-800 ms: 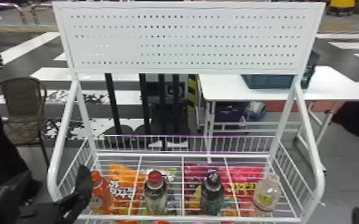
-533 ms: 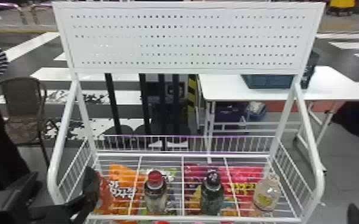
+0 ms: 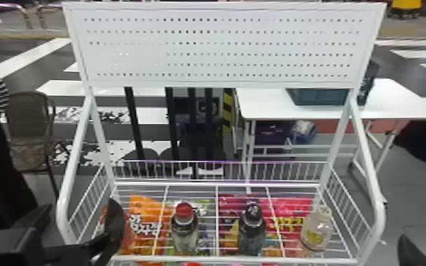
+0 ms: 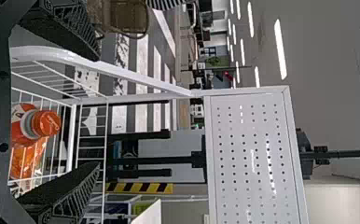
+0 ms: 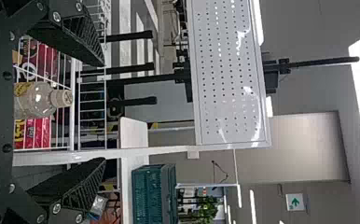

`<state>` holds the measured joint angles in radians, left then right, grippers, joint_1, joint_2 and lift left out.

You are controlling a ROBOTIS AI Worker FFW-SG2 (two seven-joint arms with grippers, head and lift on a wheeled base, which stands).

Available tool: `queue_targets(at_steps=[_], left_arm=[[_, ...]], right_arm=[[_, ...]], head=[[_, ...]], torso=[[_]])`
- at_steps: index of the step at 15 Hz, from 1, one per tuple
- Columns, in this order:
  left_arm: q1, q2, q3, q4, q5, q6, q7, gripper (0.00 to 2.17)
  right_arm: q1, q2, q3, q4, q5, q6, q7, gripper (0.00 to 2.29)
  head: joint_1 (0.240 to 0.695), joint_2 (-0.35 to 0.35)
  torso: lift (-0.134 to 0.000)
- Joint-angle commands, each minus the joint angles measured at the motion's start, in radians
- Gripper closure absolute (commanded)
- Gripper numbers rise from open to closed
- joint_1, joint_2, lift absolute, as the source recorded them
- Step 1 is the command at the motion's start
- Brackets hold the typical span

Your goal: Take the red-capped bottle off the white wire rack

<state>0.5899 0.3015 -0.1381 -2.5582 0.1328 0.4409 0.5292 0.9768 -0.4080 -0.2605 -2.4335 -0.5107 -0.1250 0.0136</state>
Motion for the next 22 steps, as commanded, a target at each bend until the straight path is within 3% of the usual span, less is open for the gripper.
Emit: queue_targets(at_steps=[1,2,4,6,10,15,22], left_arm=[[-0.007,0.001,-0.058,0.019,-0.035,-0.003,0.000,0.08],[-0.018,0.001,-0.109,0.047,-0.070,-0.006,0.005,0.08],[-0.056,0.005,-0.242,0.144,-0.121,-0.043,0.086,0.09],[-0.099,0.004,-0.353,0.296,-0.144,-0.178,0.152,0.09],[-0.173,-0.013,-0.466,0.520,-0.116,-0.408,0.178,0.08],[-0.295,-0.088,-0.497,0.779,-0.041,-0.564,0.138,0.08],[-0.452,-0.090,-0.495,0.961,0.054,-0.564,0.140,0.08]], right_arm=[[-0.007,0.000,0.001,0.005,0.003,-0.001,0.000,0.17],[-0.012,-0.002,0.001,0.010,0.003,0.002,0.000,0.17],[-0.020,-0.002,0.001,0.016,0.004,0.002,0.000,0.17],[-0.024,0.000,0.003,0.016,0.008,0.002,0.000,0.17],[-0.033,0.000,0.003,0.034,0.008,0.002,0.000,0.17],[-0.036,-0.003,0.006,0.036,0.006,0.002,0.000,0.17],[-0.027,-0.006,0.003,0.034,0.011,-0.005,0.002,0.17]], head=[[0.499,0.000],[0.499,0.000],[0.499,0.000],[0.499,0.000],[0.499,0.000],[0.499,0.000],[0.499,0.000]], torso=[[0.000],[0.000],[0.000],[0.000],[0.000],[0.000],[0.000]])
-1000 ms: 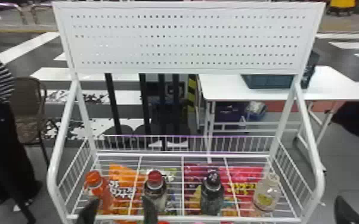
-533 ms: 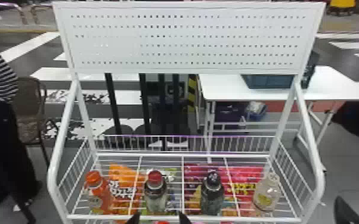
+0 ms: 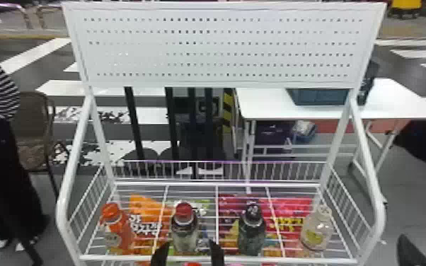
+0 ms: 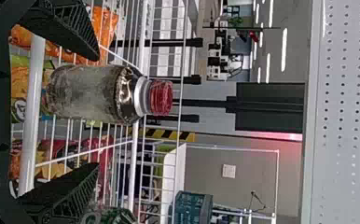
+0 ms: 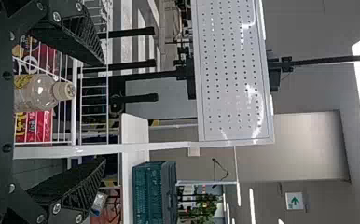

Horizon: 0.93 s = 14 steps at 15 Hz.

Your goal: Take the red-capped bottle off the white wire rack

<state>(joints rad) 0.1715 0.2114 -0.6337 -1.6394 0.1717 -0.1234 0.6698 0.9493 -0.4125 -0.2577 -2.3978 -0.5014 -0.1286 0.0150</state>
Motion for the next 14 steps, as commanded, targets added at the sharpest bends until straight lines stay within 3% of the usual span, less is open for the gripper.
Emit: queue_targets(at_steps=[1,12,14], left_arm=[[-0.049,0.000,0.000,0.064,0.020,0.000,-0.001,0.08],[-0.204,-0.001,0.003,0.197,0.094,-0.009,-0.012,0.08],[-0.208,-0.001,0.003,0.207,0.100,-0.009,-0.013,0.16]], right_arm=[[0.000,-0.002,0.000,-0.003,0.001,-0.001,0.000,0.17],[0.006,-0.006,-0.012,0.003,0.003,0.002,0.000,0.17],[0.002,-0.006,-0.012,0.006,0.001,0.002,0.000,0.17]], head=[[0.499,0.000],[0.499,0.000],[0.499,0.000]], torso=[[0.000],[0.000],[0.000]])
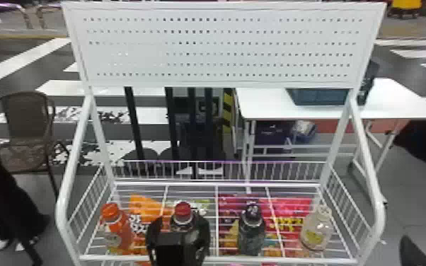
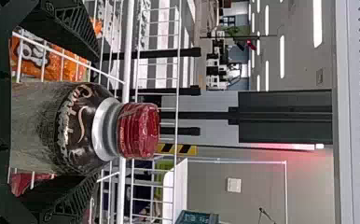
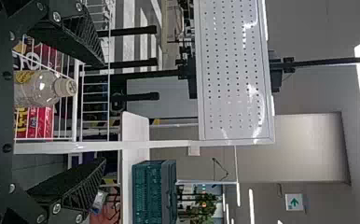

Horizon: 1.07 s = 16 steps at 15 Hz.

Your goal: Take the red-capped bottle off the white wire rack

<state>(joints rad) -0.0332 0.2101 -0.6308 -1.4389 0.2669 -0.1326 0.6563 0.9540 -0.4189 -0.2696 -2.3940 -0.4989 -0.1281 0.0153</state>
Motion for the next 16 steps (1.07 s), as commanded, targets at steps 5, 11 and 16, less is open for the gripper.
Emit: queue_targets(at_steps=[5,11,16], left_arm=[[0.006,0.009,0.000,-0.035,0.012,0.006,0.006,0.73],[0.121,0.064,0.013,-0.429,-0.038,0.295,0.026,0.73],[0.332,0.137,0.172,-0.837,-0.146,0.515,0.014,0.72]], right_arm=[[-0.009,0.000,0.000,0.012,-0.004,0.002,-0.002,0.17],[-0.009,0.000,0.000,0.013,-0.004,-0.004,0.003,0.17],[-0.006,-0.001,0.004,0.012,-0.004,-0.008,0.009,0.17]], head=[[0.499,0.000],[0.499,0.000],[0.499,0.000]], torso=[[0.000],[0.000],[0.000]])
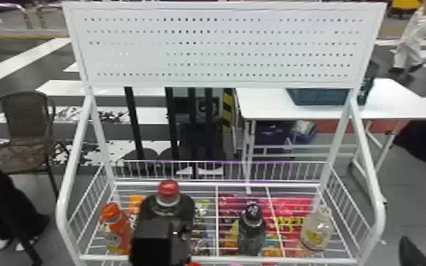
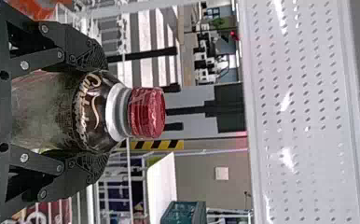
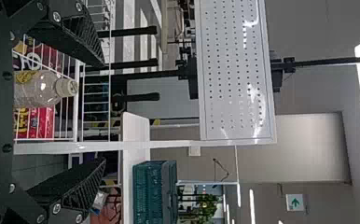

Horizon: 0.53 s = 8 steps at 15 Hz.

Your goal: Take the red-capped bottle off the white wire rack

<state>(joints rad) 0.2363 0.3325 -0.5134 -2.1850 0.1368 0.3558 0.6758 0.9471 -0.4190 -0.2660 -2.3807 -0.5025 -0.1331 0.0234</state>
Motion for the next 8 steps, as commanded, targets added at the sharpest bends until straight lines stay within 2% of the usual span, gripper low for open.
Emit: queue_targets(at_steps=[1,4,8], left_arm=[[0.112,0.028,0.107,-0.147,-0.019,0.027,-0.008,0.72],[0.232,0.031,0.217,-0.231,-0.045,0.002,-0.016,0.72],[0.304,0.030,0.306,-0.234,-0.065,-0.037,-0.018,0.72]], right_arm=[[0.002,-0.001,0.001,-0.002,-0.001,-0.003,0.001,0.17],[0.005,-0.001,0.002,-0.003,-0.001,-0.003,0.004,0.17],[0.013,-0.003,0.004,-0.012,0.001,-0.003,0.006,0.17]], head=[[0.499,0.000],[0.499,0.000],[0.499,0.000]], torso=[[0.000],[0.000],[0.000]])
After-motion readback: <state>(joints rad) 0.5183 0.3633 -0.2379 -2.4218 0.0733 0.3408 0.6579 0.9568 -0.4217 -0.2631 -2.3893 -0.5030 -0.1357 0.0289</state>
